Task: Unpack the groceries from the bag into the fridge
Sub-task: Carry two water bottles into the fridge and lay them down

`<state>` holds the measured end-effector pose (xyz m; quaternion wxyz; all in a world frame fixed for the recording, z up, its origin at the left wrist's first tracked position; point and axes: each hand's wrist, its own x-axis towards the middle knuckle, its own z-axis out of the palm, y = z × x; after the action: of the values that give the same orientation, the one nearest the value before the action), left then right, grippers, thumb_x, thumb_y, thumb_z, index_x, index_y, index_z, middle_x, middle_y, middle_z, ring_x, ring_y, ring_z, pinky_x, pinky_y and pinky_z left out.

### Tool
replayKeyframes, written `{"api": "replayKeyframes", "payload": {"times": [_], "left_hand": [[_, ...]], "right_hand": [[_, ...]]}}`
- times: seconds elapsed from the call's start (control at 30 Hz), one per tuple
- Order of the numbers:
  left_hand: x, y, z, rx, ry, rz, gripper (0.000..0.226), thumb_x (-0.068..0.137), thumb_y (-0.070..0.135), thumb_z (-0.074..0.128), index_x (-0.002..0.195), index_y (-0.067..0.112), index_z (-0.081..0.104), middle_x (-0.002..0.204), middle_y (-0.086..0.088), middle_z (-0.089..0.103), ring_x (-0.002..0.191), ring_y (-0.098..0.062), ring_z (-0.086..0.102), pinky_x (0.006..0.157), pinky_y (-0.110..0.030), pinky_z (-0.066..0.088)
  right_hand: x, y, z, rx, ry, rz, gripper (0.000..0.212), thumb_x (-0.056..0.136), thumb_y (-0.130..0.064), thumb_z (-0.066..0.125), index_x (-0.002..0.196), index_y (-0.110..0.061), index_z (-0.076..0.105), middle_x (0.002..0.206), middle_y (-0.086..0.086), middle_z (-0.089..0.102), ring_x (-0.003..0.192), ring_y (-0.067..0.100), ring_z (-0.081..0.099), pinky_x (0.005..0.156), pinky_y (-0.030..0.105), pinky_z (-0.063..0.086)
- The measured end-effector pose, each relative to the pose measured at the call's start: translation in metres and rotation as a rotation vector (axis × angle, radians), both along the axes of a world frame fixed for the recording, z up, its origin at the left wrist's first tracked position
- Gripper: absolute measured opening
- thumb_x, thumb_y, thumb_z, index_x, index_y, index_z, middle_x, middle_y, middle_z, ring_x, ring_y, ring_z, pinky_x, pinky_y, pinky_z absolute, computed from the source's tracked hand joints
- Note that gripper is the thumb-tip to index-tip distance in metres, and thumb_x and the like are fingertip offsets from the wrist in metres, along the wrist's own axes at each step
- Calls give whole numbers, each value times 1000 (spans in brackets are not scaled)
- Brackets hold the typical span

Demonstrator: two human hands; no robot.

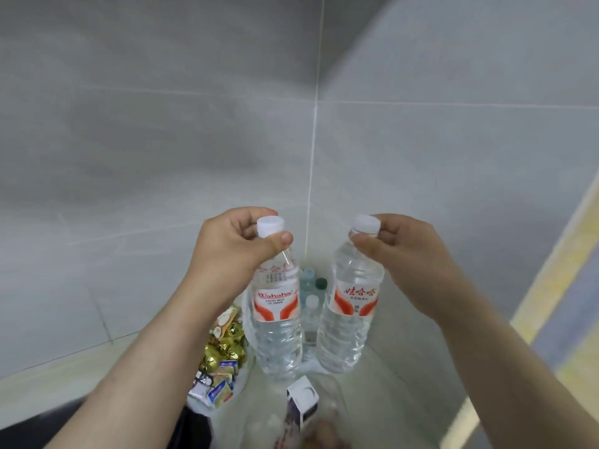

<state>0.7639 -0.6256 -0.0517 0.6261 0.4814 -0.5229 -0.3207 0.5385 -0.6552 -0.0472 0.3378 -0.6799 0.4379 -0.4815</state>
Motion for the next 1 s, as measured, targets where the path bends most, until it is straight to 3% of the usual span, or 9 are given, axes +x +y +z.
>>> {"api": "replayKeyframes", "payload": {"times": [0.07, 0.2, 0.4, 0.77, 0.87, 1.0], "left_hand": [[-9, 11, -2, 3, 25, -42, 23, 74, 6, 80, 89, 22, 72, 80, 3, 75, 71, -10, 70, 66, -25, 56], [-35, 26, -13, 35, 67, -157, 24, 73, 3, 79, 87, 21, 73, 79, 1, 76, 69, -11, 70, 64, -24, 55], [-96, 45, -28, 93, 57, -350, 29, 69, 1, 81, 86, 22, 71, 79, 1, 76, 73, -11, 72, 66, -25, 55], [-245, 117, -22, 96, 35, -715, 31, 62, 10, 81, 90, 19, 71, 82, -2, 77, 79, -17, 74, 73, -29, 60], [-287, 146, -19, 106, 21, -799, 40, 56, 18, 79, 95, 16, 70, 83, -2, 77, 79, -17, 74, 70, -26, 60], [-342, 189, -18, 108, -33, -908, 33, 68, 4, 81, 96, 18, 70, 85, -2, 77, 82, -18, 74, 67, -23, 58]], "right_hand": [[-9, 21, -4, 2, 19, -61, 10, 89, -20, 71, 98, -23, 73, 86, -10, 76, 82, 5, 72, 72, 18, 55], [-37, 64, -15, 27, -15, -179, 12, 86, -21, 73, 98, -21, 74, 88, -7, 77, 87, 11, 72, 86, 36, 55], [-91, 137, -21, 34, -21, -366, 14, 86, -17, 73, 99, -20, 74, 89, -5, 77, 89, 12, 72, 87, 35, 54], [-201, 280, -21, -33, -197, -731, 16, 82, -2, 73, 91, -16, 75, 79, -3, 77, 71, 4, 71, 62, 14, 52], [-233, 323, -20, -29, -201, -810, 17, 81, -3, 74, 91, -17, 75, 80, -2, 77, 72, 6, 71, 64, 17, 54], [-275, 381, -21, -25, -212, -906, 19, 81, -5, 74, 93, -21, 76, 85, -3, 77, 81, 10, 73, 71, 23, 54]]}}
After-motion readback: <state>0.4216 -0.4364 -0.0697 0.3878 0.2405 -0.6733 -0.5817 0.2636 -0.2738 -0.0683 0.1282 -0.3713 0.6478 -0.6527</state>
